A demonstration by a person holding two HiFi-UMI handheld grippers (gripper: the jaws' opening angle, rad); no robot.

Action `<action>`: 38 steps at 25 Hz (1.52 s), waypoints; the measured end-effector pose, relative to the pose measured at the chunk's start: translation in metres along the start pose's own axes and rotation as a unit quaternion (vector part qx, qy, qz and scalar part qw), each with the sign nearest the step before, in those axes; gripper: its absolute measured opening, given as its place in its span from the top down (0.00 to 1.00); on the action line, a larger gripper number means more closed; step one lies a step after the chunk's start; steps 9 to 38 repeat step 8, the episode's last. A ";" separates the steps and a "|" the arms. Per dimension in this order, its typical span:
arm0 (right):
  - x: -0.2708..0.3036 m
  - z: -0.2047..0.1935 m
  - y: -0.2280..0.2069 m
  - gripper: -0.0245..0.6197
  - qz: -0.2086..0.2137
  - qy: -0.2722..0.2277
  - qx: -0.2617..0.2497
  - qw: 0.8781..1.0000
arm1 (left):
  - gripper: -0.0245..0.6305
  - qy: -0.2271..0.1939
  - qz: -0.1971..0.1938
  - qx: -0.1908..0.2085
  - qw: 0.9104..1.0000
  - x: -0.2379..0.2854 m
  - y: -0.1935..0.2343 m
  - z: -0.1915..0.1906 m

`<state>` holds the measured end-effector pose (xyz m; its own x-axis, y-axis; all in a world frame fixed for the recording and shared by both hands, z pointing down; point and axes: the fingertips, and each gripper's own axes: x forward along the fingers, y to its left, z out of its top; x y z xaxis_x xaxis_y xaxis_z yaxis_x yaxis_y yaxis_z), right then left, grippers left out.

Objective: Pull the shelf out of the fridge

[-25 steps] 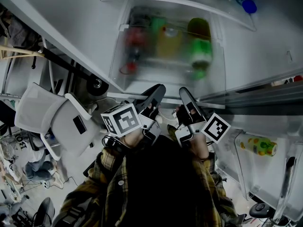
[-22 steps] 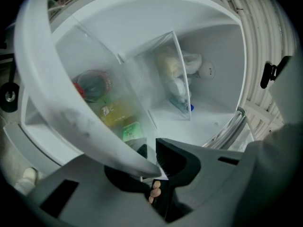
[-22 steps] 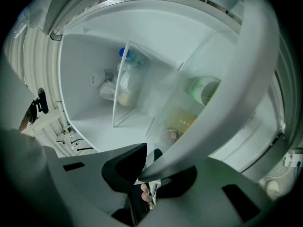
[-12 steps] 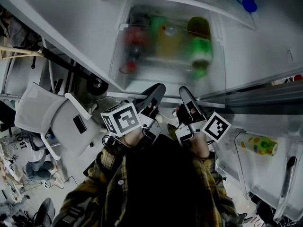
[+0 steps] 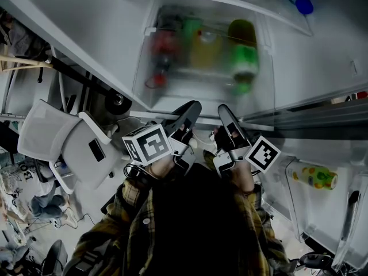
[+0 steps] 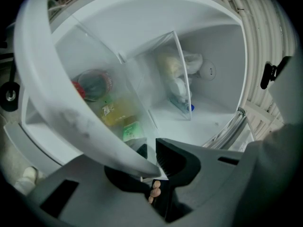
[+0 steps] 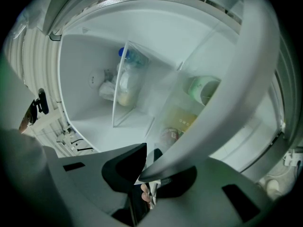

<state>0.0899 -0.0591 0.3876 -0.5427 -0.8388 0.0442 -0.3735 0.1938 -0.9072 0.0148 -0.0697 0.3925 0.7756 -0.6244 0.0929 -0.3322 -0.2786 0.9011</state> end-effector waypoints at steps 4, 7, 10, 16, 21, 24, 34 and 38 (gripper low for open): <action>0.000 0.000 0.000 0.86 0.000 -0.001 0.002 1.000 | 0.86 0.002 -0.003 0.003 1.000 0.000 -0.001 0.000; 0.000 -0.001 -0.001 0.86 -0.001 0.000 0.002 1.000 | 0.86 0.009 -0.002 0.002 1.000 -0.001 0.001 -0.003; 0.000 -0.001 -0.001 0.86 -0.001 0.000 0.002 1.000 | 0.86 0.011 -0.001 0.001 1.000 -0.001 0.001 -0.004; 0.000 -0.001 -0.001 0.86 -0.001 0.000 0.002 1.000 | 0.86 0.011 -0.001 0.001 1.000 -0.001 0.001 -0.004; 0.000 -0.001 -0.001 0.86 -0.001 0.000 0.002 1.000 | 0.86 0.011 -0.001 0.001 1.000 -0.001 0.001 -0.004; 0.000 -0.001 -0.001 0.86 -0.001 0.000 0.002 1.000 | 0.86 0.011 -0.001 0.001 1.000 -0.001 0.001 -0.004; 0.000 -0.001 -0.001 0.86 -0.001 0.000 0.002 1.000 | 0.86 0.011 -0.001 0.001 1.000 -0.001 0.001 -0.004; 0.000 -0.001 -0.001 0.86 -0.001 0.000 0.002 1.000 | 0.86 0.011 -0.001 0.001 1.000 -0.001 0.001 -0.004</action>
